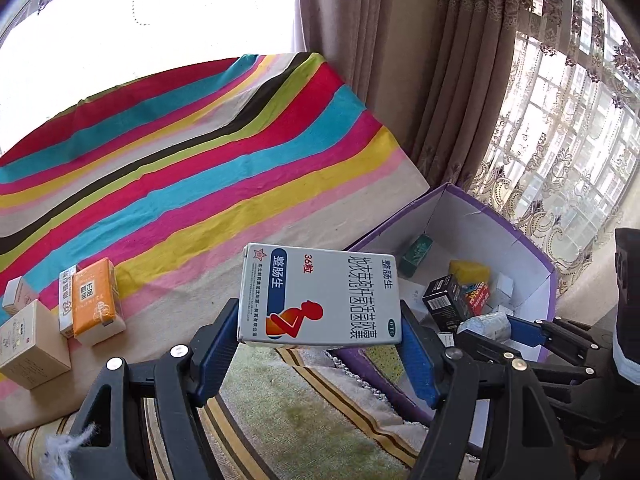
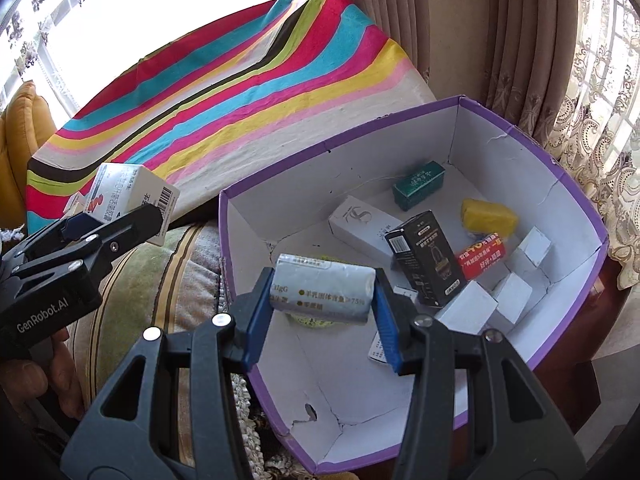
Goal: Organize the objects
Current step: 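Open the right tool to drop the silver box while the left tool releases its box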
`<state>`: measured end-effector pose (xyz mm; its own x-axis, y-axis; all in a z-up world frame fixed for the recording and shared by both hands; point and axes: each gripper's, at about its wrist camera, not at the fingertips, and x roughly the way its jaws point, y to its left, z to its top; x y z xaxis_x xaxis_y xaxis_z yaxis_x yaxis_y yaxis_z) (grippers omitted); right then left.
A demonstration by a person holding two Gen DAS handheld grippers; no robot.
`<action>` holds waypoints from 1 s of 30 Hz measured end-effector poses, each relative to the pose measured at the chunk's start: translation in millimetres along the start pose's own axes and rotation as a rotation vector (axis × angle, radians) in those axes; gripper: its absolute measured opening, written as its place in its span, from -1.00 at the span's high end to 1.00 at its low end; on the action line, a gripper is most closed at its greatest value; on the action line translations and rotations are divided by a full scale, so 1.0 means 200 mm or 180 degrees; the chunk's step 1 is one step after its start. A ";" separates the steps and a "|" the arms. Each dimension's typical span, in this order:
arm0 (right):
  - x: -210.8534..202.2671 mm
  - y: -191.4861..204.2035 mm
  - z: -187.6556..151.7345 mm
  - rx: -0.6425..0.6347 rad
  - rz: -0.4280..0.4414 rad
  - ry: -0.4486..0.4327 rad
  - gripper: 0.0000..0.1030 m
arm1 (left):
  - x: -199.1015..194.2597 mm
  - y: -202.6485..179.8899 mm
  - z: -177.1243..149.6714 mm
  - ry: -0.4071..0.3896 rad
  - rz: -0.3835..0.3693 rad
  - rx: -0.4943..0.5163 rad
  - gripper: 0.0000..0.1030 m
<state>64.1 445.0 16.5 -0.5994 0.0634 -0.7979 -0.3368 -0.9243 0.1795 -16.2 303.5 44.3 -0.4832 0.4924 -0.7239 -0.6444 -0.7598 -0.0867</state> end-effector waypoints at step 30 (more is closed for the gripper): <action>-0.03 -0.01 0.01 -0.0037 -0.0037 -0.0033 -0.25 | 0.01 0.00 0.02 -0.0051 -0.0260 -0.0187 -0.63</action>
<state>66.5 447.3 21.7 -0.6029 0.0779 -0.7940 -0.3353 -0.9278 0.1636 -19.8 306.3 45.4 -0.4401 0.5602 -0.7018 -0.6465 -0.7401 -0.1853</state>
